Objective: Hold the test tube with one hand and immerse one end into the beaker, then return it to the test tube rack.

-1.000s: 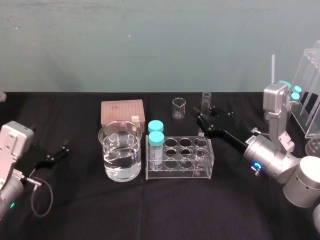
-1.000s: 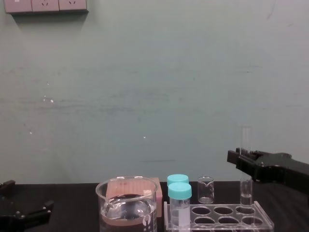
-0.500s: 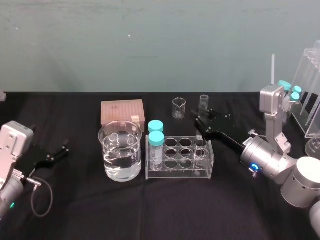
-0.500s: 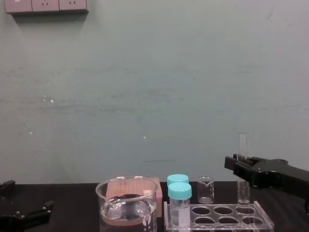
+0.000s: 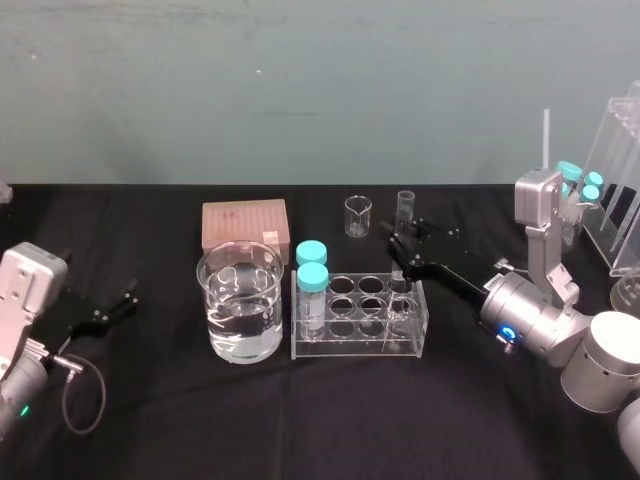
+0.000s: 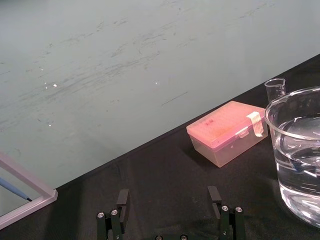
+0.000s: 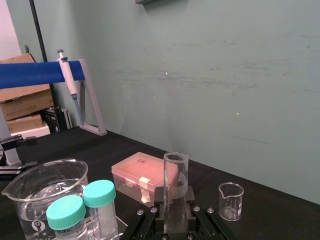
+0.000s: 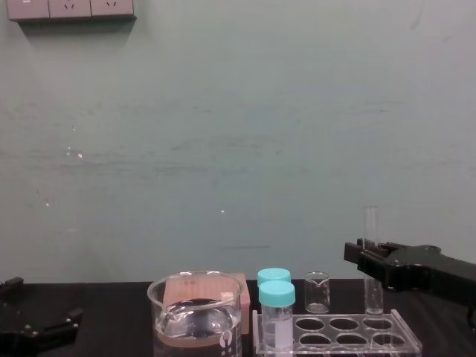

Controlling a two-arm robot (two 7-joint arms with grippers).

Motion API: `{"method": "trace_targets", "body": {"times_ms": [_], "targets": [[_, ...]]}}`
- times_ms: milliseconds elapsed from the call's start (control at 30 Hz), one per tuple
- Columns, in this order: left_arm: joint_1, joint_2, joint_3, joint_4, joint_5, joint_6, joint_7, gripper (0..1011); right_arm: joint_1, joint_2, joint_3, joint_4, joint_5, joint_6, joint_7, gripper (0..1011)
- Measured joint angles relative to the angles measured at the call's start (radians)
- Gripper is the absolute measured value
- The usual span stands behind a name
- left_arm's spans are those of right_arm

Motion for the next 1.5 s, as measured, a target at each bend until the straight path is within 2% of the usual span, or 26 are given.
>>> {"method": "trace_targets", "body": {"times_ms": [200,333,500,567,600,767,867,967,1067,1300,1433,1500], "targets": [[0.000,0.000,0.000,0.000,0.000,0.000,0.000,1000,-0.001,0.000,0.001,0.000,0.001,0.000,0.000,225],[0.000,0.000,0.000,0.000,0.000,0.000,0.000,1000,-0.001,0.000,0.001,-0.001,0.002,0.000,-0.001,287],[0.000,0.000,0.000,0.000,0.000,0.000,0.000,1000,-0.002,0.000,0.002,-0.001,0.003,0.000,-0.001,462],[0.000,0.000,0.000,0.000,0.000,0.000,0.000,1000,-0.002,0.000,0.002,-0.001,0.003,0.001,-0.001,497],[0.000,0.000,0.000,0.000,0.000,0.000,0.000,1000,-0.002,0.000,0.002,-0.002,0.003,0.001,-0.001,567],[0.000,0.000,0.000,0.000,0.000,0.000,0.000,1000,-0.002,0.000,0.002,-0.002,0.003,0.001,-0.001,697],[0.000,0.000,0.000,0.000,0.000,0.000,0.000,1000,-0.002,0.000,0.002,-0.002,0.004,0.001,-0.001,818],[0.000,0.000,0.000,0.000,0.000,0.000,0.000,1000,-0.003,0.000,0.003,-0.003,0.005,0.001,-0.001,873],[0.000,0.000,0.000,0.000,0.000,0.000,0.000,1000,-0.014,0.003,0.016,-0.030,0.021,-0.007,0.003,983],[0.000,0.000,0.000,0.000,0.000,0.000,0.000,1000,-0.044,0.020,0.054,-0.125,0.039,-0.038,-0.019,1003],[0.000,0.000,0.000,0.000,0.000,0.000,0.000,1000,-0.083,0.038,0.108,-0.197,0.028,-0.069,-0.098,1003],[0.000,0.000,0.000,0.000,0.000,0.000,0.000,1000,-0.108,0.042,0.139,-0.216,-0.005,-0.073,-0.176,1003]]}}
